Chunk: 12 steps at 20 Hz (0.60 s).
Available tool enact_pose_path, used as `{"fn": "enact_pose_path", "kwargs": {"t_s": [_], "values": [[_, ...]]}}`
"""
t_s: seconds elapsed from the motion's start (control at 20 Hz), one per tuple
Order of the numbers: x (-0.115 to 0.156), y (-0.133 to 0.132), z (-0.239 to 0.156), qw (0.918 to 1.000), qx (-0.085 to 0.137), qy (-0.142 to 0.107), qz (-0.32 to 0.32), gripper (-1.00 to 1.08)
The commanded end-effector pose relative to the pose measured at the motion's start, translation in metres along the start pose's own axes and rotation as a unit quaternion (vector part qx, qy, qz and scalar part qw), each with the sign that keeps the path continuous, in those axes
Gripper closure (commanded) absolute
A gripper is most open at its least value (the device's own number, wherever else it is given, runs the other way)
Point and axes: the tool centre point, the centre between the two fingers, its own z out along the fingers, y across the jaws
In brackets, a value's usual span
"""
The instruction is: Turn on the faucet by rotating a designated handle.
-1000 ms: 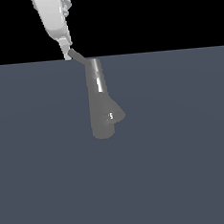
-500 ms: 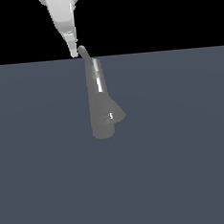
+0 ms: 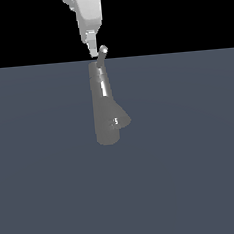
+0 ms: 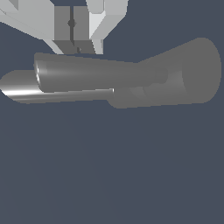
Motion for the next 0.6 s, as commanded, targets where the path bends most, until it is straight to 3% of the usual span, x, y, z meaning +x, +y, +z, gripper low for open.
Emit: {"fn": "enact_pose_path", "kwargs": {"t_s": [0.0, 0.15, 0.2, 0.25, 0.55], "values": [[0.036, 0.004, 0.005, 0.9999, -0.003, 0.001, 0.016, 1.08], [0.057, 0.005, 0.006, 0.9999, -0.003, 0.001, 0.017, 1.08], [0.057, 0.005, 0.006, 0.9999, -0.003, 0.001, 0.017, 1.08], [0.027, 0.0, 0.004, 1.0, -0.001, -0.001, -0.004, 1.08], [0.05, -0.014, 0.012, 1.0, -0.002, 0.0, 0.002, 1.08]]}}
